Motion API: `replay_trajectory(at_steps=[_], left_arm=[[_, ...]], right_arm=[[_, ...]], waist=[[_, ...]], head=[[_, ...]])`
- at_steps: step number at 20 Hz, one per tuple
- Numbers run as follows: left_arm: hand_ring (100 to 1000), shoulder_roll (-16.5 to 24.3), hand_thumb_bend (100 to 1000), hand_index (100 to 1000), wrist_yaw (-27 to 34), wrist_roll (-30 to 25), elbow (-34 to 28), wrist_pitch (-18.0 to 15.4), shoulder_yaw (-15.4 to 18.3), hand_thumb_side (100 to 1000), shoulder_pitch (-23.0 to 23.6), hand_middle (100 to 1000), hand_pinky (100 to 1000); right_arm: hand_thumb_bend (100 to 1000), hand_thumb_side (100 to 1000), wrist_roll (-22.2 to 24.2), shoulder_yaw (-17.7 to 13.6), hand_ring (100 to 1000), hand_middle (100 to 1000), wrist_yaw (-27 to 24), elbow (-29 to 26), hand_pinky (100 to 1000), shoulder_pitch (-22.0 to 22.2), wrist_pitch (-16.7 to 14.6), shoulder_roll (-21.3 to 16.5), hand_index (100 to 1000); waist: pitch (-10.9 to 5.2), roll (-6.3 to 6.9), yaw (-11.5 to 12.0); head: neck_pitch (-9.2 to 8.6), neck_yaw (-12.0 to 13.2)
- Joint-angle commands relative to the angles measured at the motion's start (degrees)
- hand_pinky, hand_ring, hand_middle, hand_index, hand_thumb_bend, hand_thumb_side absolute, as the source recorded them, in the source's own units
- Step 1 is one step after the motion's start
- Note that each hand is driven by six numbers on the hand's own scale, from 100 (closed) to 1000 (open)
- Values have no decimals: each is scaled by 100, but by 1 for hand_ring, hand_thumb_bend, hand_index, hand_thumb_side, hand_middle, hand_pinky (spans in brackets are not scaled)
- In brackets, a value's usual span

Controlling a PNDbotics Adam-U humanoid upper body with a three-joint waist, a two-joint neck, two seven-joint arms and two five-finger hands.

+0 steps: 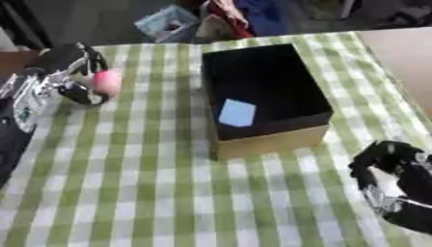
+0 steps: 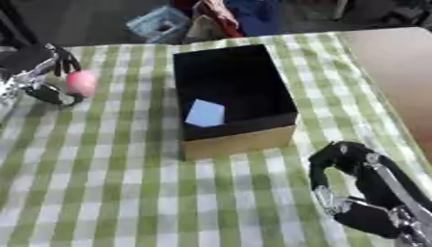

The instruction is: Pick up objects on the table and place them in the box.

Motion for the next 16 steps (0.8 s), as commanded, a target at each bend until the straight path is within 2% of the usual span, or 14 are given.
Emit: replay_trajectory(at_steps=[1,4,7,12,16], left_arm=[[362,82,354,509,-50,321,-54,70,83,100,-77,345,555],[334,62,298,462,-19,533,-49,86,62,100,-71,307,523],[326,33,282,448,166,569,-143,42,39,100,-82,296,518],[325,-17,268,442,695,259,-626,-36,-74,100,-212,295,523],[333,-173,263,448,1106,-21,-1209,-131,-295,100,-410,302,532]], right_arm=[[100,100,-20,-54,530,520,7,-98,670,-56,-8,-99,640],[100,100,-20,-56,530,520,10,-93,671,-50,-8,-97,640],[100,100,-16,-57,530,520,13,-86,671,-47,-10,-93,640],[100,100,-8,-51,530,520,17,-67,671,-23,-11,-92,641],[100,100,15,-35,530,520,15,-54,672,-21,-15,-84,641]], waist=[[-80,-4,-8],[-91,0,5],[-132,2,20],[-237,0,36],[-305,-2,15]], head=[[-64,9],[-56,12],[-48,9],[-31,15],[-30,36]])
